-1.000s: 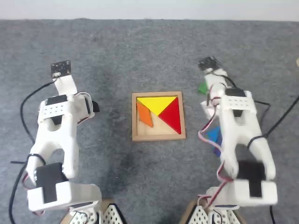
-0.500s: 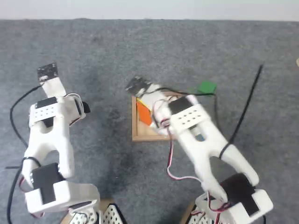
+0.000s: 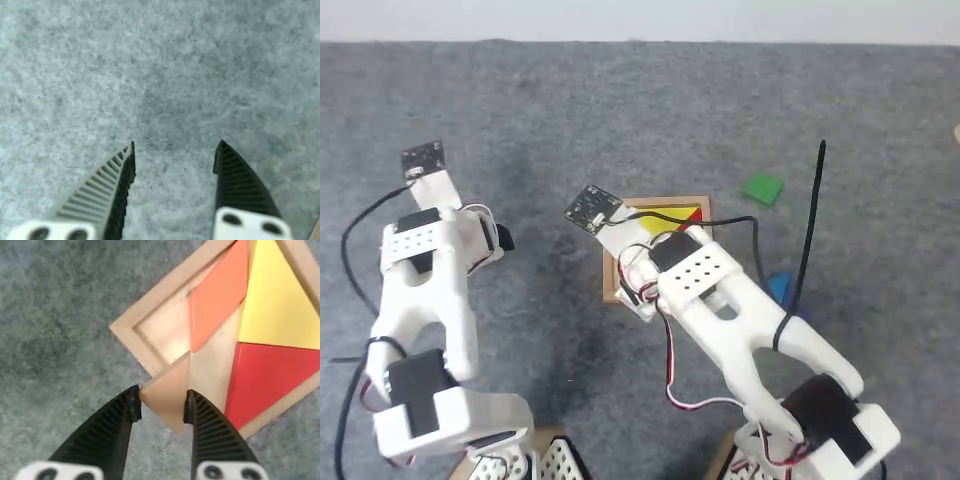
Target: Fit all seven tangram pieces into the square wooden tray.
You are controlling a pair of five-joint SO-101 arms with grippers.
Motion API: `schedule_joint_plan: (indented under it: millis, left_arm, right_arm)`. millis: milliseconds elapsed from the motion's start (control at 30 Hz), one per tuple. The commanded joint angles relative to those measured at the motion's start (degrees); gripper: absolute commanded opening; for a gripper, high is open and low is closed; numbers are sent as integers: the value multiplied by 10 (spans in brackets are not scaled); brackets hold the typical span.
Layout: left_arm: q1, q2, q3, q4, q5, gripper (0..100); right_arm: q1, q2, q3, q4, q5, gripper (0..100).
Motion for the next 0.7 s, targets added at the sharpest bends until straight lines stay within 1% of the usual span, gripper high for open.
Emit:
schedule_joint_plan:
  millis: [0,100,200,267,333,667]
  left_arm:
    - [0,-11,-25,8,6,253]
    - [0,-11,-25,8,6,253]
    - [0,-11,-25,8,6,253]
    - [-1,-11,-25,8,6,253]
    - [-1,-11,-24,8,6,253]
    - [0,-11,-25,8,6,253]
  right_arm:
    - [-14,-4,-9,-29,-12,91]
    - [-31,48,-23,-69,-15,91]
    - [-38,108,-75,-70,-19,91]
    - [-35,137,-107,-70,-47,90]
    - [-32,143,-120,-70,-64,90]
    - [-23,135,-124,-70,-63,90]
